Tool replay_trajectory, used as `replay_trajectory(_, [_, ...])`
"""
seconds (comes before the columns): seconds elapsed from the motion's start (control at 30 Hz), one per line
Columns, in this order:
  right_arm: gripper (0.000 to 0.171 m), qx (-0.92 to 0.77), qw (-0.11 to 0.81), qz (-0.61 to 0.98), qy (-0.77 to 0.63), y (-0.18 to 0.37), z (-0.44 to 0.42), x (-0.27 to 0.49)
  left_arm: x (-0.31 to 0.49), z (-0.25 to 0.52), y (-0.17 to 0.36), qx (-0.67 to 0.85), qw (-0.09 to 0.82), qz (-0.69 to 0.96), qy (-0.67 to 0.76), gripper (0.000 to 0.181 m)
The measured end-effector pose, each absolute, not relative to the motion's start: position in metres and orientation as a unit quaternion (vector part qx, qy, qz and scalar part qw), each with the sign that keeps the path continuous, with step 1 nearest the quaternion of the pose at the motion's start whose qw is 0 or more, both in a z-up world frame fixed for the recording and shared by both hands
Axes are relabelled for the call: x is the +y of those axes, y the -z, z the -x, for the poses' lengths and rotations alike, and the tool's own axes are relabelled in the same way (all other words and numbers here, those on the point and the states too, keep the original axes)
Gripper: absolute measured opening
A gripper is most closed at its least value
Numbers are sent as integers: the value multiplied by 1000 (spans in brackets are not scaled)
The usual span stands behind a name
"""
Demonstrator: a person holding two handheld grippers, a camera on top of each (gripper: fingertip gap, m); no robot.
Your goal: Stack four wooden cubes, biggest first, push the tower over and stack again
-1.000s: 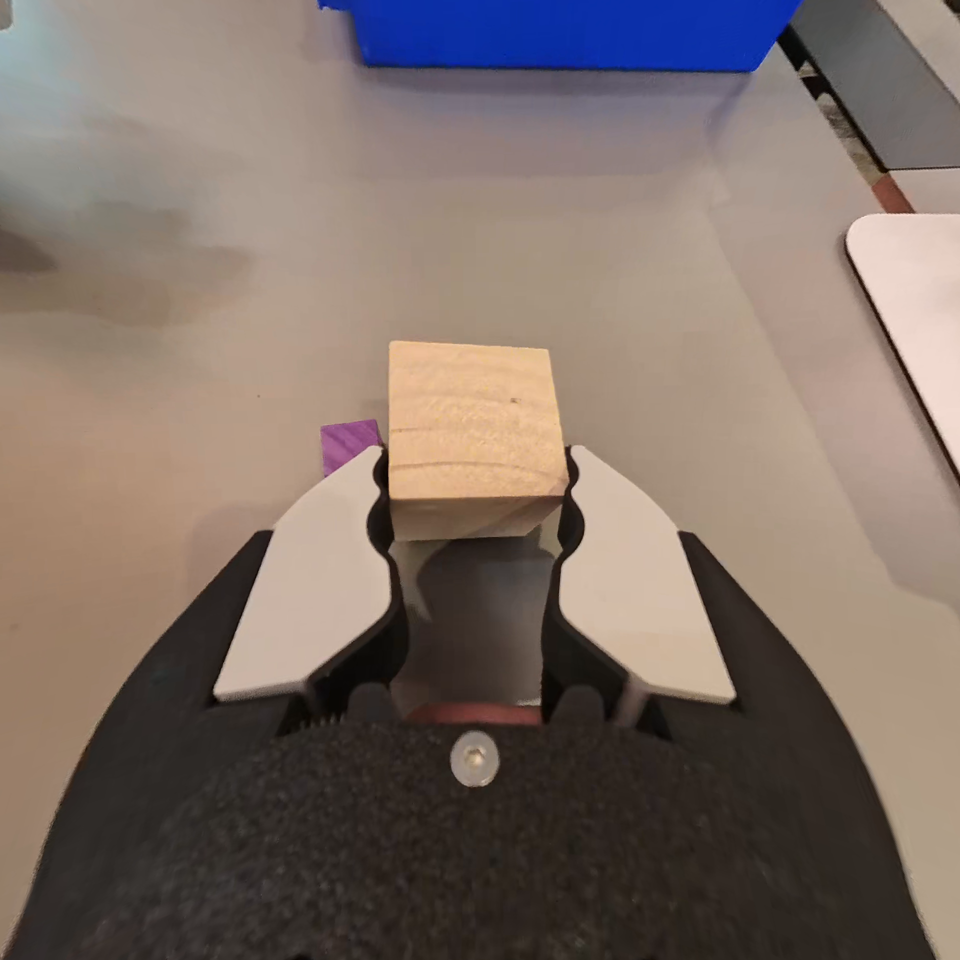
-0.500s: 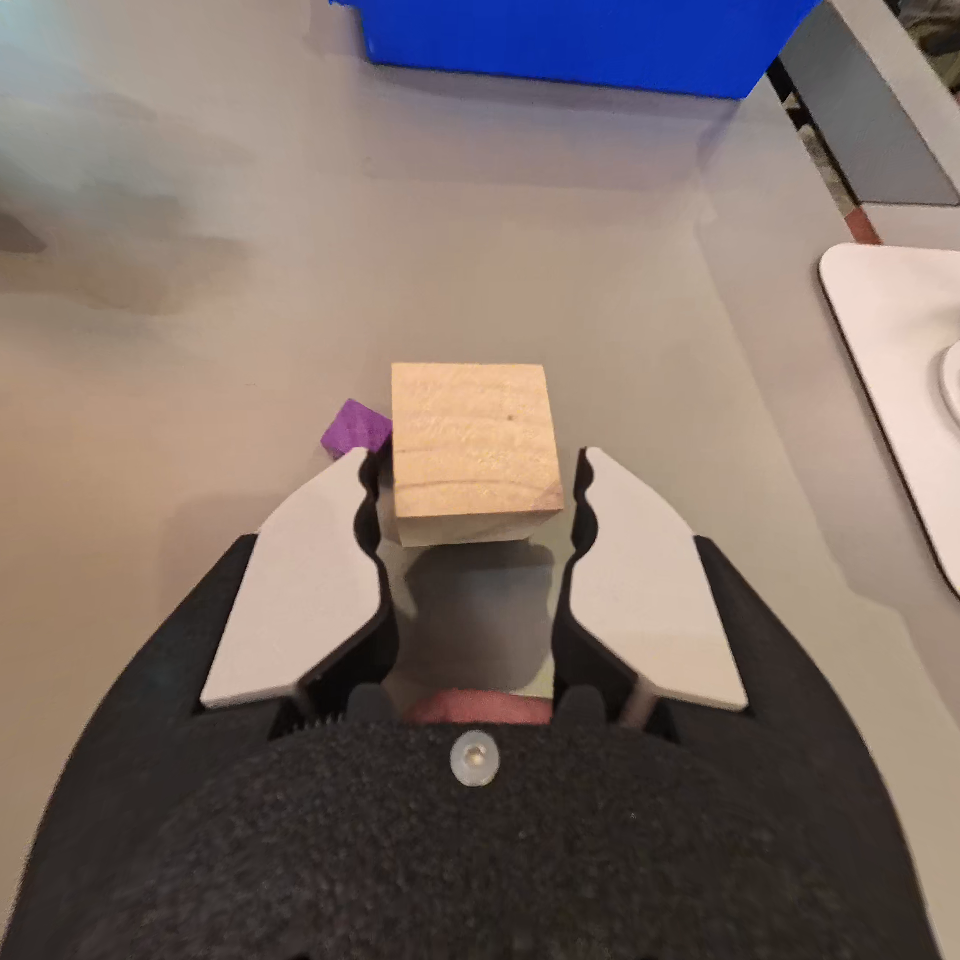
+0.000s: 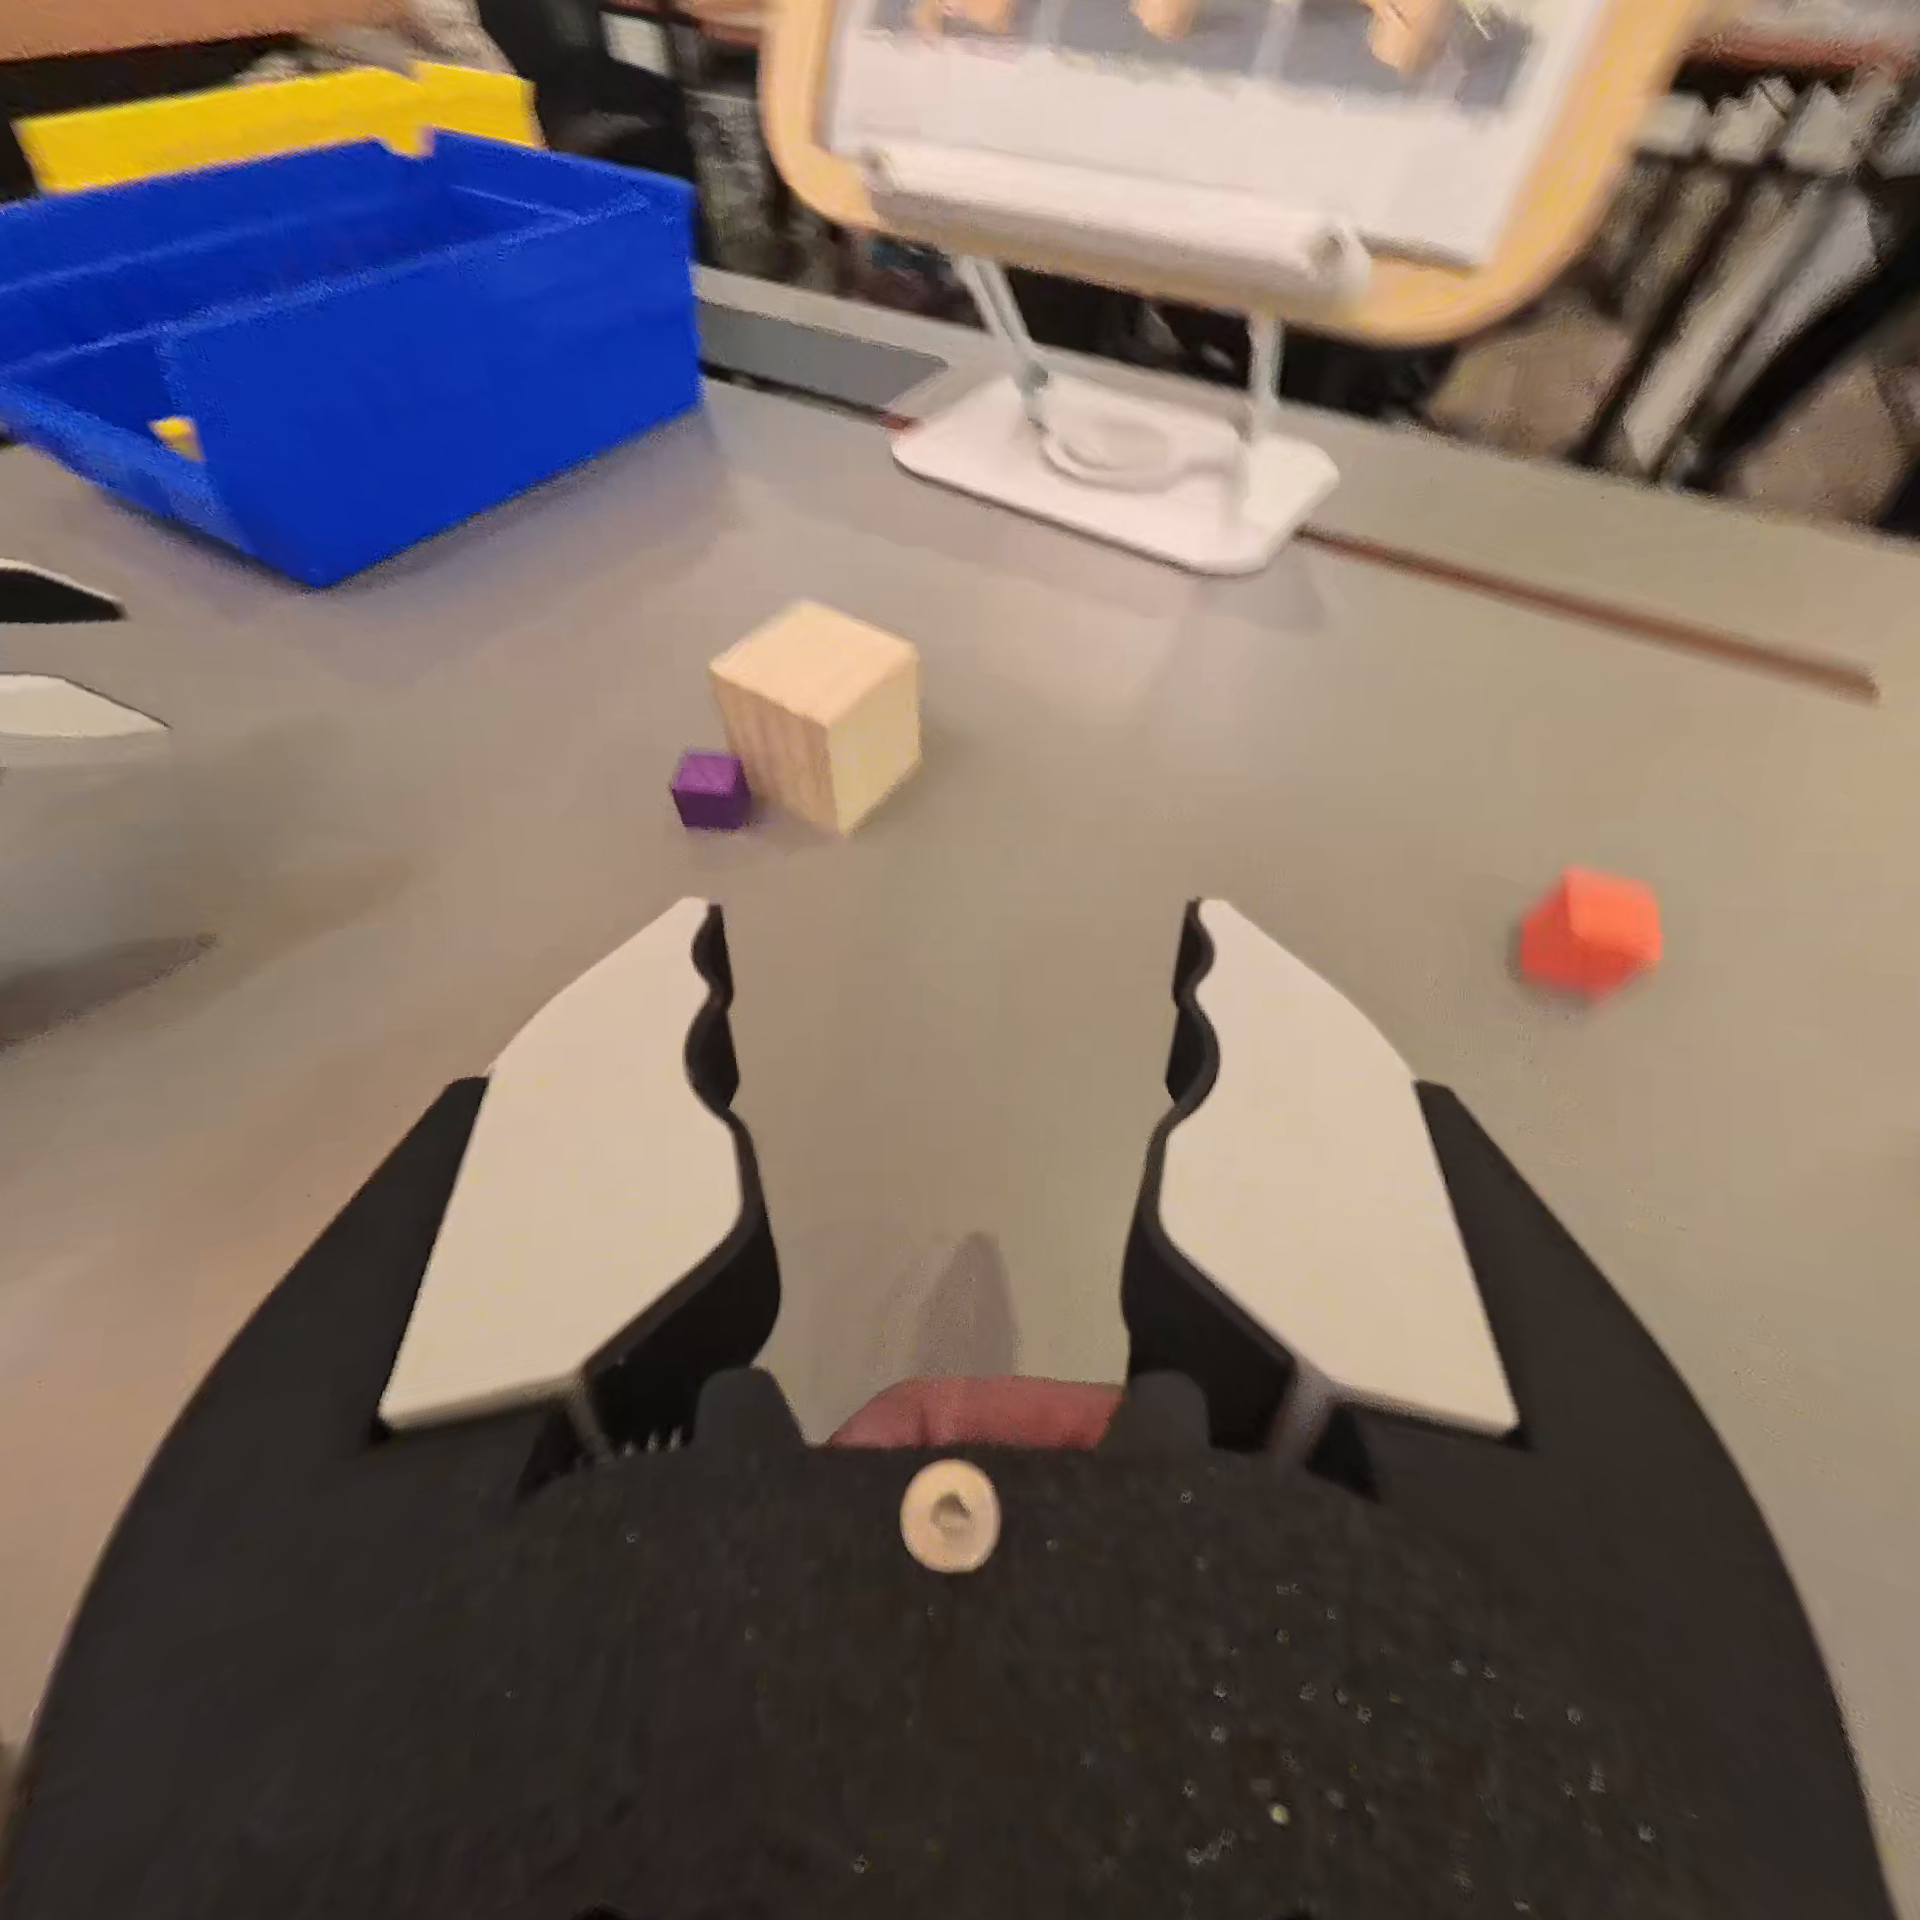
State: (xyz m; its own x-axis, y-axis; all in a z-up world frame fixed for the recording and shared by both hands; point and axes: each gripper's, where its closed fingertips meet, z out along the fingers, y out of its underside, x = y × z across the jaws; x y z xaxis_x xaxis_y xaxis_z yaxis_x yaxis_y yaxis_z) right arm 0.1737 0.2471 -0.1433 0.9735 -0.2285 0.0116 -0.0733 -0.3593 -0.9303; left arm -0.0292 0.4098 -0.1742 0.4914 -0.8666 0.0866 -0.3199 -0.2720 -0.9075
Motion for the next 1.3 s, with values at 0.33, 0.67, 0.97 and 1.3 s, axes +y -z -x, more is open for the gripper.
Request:
replay_trajectory(0.33, [92, 242, 488, 814, 202, 186, -190, 168, 408, 29, 176, 400, 452, 740, 297, 90])
replay_trajectory(0.67, [89, 255, 460, 810, 258, 170, -267, 150, 406, 27, 174, 405, 450, 739, 296, 89])
replay_trajectory(0.97, [79, 298, 406, 823, 261, 179, -452, 165, 405, 23, 177, 410, 445, 739, 298, 89])
replay_trajectory(1.3, [76, 361, 321, 844, 233, 233, -510, 173, 410, 20, 180, 407, 436, 742, 306, 88])
